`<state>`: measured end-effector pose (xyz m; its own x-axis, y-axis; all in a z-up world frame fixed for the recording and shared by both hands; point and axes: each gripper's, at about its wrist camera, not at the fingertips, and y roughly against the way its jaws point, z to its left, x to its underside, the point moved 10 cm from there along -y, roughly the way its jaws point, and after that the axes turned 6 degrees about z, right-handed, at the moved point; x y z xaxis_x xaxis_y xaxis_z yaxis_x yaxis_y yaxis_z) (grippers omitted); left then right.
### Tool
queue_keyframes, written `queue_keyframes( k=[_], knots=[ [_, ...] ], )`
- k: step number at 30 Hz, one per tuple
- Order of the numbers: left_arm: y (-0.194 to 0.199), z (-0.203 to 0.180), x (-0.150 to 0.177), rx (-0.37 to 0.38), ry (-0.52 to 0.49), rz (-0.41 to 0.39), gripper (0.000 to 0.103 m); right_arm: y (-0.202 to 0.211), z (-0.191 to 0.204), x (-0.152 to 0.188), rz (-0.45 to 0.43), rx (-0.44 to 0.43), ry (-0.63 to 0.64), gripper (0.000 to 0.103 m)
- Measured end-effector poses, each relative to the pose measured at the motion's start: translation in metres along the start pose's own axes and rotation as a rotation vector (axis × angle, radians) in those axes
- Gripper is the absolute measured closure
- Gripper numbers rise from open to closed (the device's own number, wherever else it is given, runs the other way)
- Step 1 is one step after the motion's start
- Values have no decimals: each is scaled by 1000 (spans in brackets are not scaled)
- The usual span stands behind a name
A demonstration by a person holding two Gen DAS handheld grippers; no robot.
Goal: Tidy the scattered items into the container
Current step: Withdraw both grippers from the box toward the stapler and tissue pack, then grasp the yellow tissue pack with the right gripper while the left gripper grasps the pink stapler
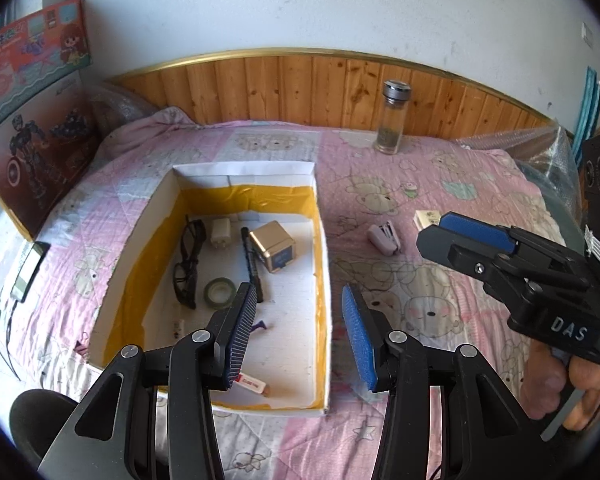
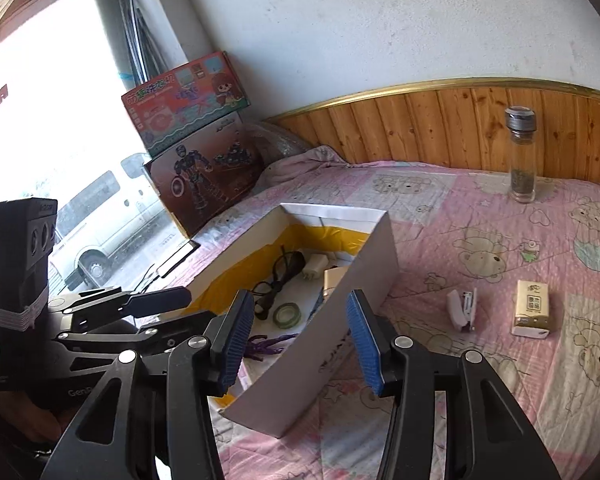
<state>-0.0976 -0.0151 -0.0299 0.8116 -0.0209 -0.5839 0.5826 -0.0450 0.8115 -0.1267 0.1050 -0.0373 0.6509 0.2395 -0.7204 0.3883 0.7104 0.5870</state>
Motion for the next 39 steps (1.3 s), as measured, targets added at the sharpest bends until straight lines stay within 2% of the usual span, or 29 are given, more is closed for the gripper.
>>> queue_keyframes(
  k=[5,9,12,15,18,23,26,29,32,37,39],
  knots=[
    [-26,-40,-9,86,-20,67,52,4,-68,3,-2,126,-99,52],
    [-56,-71,-16,145,-17,129,52,4,-129,10,19,273,-172,51],
    [-81,-89,-22,183,-7,179,52,-1,-175,19,58,374,-220,48],
    [-108,-98,-32,190,21,210,51,-13,-210,27,105,444,-234,45],
    [-139,-100,-42,183,64,239,51,-31,-229,29,138,474,-218,40],
    [-200,-88,-45,150,187,312,51,-64,-248,29,181,503,-181,39],
    [-225,-89,-45,147,217,326,51,-76,-260,36,197,499,-191,40],
    [-241,-98,-47,146,193,323,51,-84,-273,49,235,484,-230,43],
    [-257,-101,-47,107,172,325,51,-79,-282,49,232,490,-264,47],
    [-265,-107,-56,85,142,279,49,-72,-291,49,243,495,-318,47],
    [-267,-115,-58,100,122,273,48,-71,-291,50,248,493,-327,47]
  ],
)
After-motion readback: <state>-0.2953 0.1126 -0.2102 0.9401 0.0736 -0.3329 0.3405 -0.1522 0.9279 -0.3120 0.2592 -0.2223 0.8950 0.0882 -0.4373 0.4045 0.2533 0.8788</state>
